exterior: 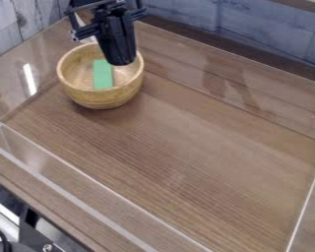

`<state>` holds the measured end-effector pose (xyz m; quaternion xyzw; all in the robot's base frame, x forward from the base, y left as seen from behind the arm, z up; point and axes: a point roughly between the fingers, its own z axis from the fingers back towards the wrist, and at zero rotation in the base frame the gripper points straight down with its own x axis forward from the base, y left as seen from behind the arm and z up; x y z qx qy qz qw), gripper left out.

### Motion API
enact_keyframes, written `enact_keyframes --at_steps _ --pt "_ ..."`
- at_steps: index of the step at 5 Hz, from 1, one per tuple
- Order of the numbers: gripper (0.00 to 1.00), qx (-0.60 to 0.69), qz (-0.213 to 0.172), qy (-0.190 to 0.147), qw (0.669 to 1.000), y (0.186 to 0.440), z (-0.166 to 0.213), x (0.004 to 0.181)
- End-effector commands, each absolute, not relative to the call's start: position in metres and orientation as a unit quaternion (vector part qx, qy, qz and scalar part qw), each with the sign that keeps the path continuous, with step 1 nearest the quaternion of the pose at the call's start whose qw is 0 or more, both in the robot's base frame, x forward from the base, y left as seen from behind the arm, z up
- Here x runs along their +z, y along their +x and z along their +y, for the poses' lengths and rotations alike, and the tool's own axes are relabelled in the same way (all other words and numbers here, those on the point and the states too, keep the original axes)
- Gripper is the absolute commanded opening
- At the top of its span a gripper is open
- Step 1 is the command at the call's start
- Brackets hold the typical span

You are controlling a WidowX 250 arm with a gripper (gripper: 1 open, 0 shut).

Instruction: Move green stick from inside the wooden bowl to the table next to it

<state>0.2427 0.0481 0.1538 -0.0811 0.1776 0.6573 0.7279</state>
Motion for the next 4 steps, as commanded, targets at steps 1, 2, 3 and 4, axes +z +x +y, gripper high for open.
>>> enact_keyframes --at_steps 1,2,3,4 --pt "0.0 0.672 0.153 -0.085 0.719 0.24 0.038 0.154" --pt "0.0 0.679 0.156 -0.087 0.712 0.239 0.028 0.147" --pt "0.0 0.64 0.166 -0.078 0.747 0.237 0.019 0.126" --pt "0.0 0.597 0.172 -0.065 0.781 0.237 0.014 0.104"
